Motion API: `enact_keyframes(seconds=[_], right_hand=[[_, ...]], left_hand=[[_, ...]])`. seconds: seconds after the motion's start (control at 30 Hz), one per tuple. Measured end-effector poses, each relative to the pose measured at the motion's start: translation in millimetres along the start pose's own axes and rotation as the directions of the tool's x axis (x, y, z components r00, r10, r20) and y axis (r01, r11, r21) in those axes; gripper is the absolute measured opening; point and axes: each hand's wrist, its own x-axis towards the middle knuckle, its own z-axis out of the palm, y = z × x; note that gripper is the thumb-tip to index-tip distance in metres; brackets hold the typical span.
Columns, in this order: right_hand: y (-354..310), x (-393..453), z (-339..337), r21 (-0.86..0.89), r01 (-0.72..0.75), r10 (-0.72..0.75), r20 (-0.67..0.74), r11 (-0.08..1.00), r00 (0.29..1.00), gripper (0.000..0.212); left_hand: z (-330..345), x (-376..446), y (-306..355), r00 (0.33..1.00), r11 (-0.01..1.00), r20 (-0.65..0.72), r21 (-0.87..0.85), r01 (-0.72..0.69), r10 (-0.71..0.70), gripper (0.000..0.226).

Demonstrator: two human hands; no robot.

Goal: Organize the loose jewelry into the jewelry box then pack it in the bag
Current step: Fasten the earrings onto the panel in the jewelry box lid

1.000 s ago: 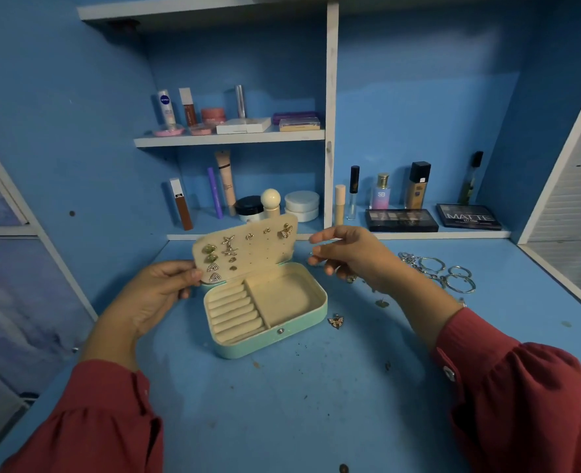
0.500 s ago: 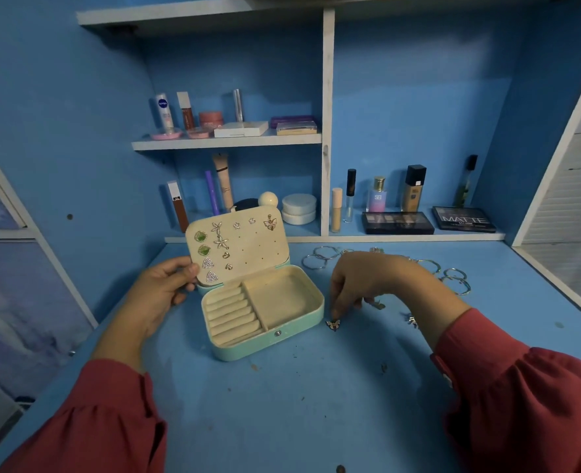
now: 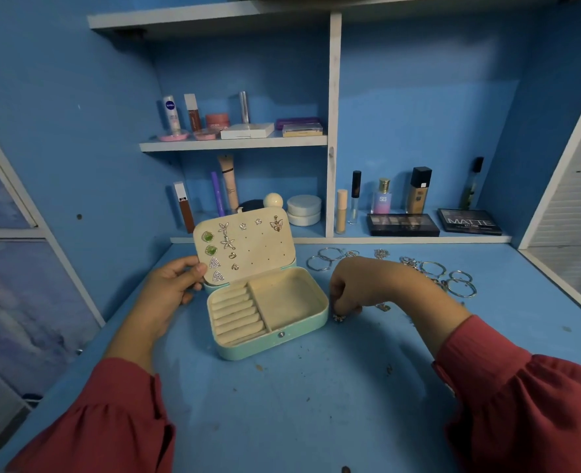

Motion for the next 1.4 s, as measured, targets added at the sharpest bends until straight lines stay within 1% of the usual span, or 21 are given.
enact_keyframes(seconds=[0.2, 0.3, 0.37, 0.43, 0.57, 0.67, 0.73, 0.83, 0.93, 1.03, 1.1, 1.23, 1.3, 1.4], right_hand=[[2, 1, 2, -0.028, 0.015, -0.016, -0.031, 1.000, 0.999, 0.015], [6, 1, -1, 0.002, 0.014, -0.014, -0.094, 1.000, 0.996, 0.009], [8, -1, -4, 0.070, 0.016, -0.004, -0.168, 0.997, 0.986, 0.005], [10, -2, -7, 0.150, 0.037, 0.002, -0.254, 0.988, 0.967, 0.005], [14, 3, -5, 0.238, 0.157, -0.043, -0.425, 0.959, 0.904, 0.010], [15, 8, 1, 0.348, 0.230, -0.027, -0.501, 0.909, 0.865, 0.012], [14, 11, 4, 0.450, 0.285, -0.002, -0.533, 0.846, 0.846, 0.014], [14, 15, 9, 0.588, 0.359, 0.037, -0.553, 0.724, 0.832, 0.012], [14, 16, 11, 0.667, 0.365, 0.053, -0.519, 0.650, 0.853, 0.011], [14, 15, 10, 0.724, 0.341, 0.066, -0.469, 0.599, 0.881, 0.014], [14, 15, 10, 0.750, 0.341, 0.072, -0.457, 0.567, 0.886, 0.013], [10, 15, 13, 0.759, 0.348, 0.119, -0.484, 0.551, 0.867, 0.008], [4, 16, 15, 0.764, 0.356, 0.149, -0.501, 0.538, 0.853, 0.010], [-10, 19, 16, 0.786, 0.388, 0.181, -0.522, 0.481, 0.834, 0.014]], left_hand=[[4, -1, 1, 1.000, 1.000, -0.020, 0.006, -0.021, 0.021, 0.013], [6, -2, 2, 0.999, 1.000, -0.024, 0.006, -0.027, 0.027, 0.012], [6, -1, 2, 0.999, 1.000, -0.024, 0.007, -0.027, 0.027, 0.012], [6, -1, 2, 0.999, 1.000, -0.028, 0.010, -0.025, 0.025, 0.011], [6, 0, 2, 0.999, 1.000, -0.028, 0.004, -0.021, 0.021, 0.011], [5, 0, 2, 0.999, 1.000, -0.028, 0.004, -0.019, 0.019, 0.011], [6, 0, 2, 0.999, 1.000, -0.029, 0.008, -0.019, 0.019, 0.011], [6, 1, 1, 0.999, 1.000, -0.030, 0.009, -0.020, 0.021, 0.012], [5, 1, 0, 0.999, 1.000, -0.031, 0.004, -0.018, 0.018, 0.012], [5, 2, 0, 1.000, 1.000, -0.025, 0.007, -0.019, 0.019, 0.012], [4, 2, 0, 1.000, 1.000, -0.018, 0.009, -0.018, 0.018, 0.013], [3, 2, -1, 1.000, 1.000, -0.019, -0.003, -0.017, 0.017, 0.013], [3, 2, -1, 1.000, 1.000, -0.015, -0.001, -0.020, 0.020, 0.013], [3, 2, -1, 1.000, 1.000, -0.017, -0.003, -0.015, 0.014, 0.013]])
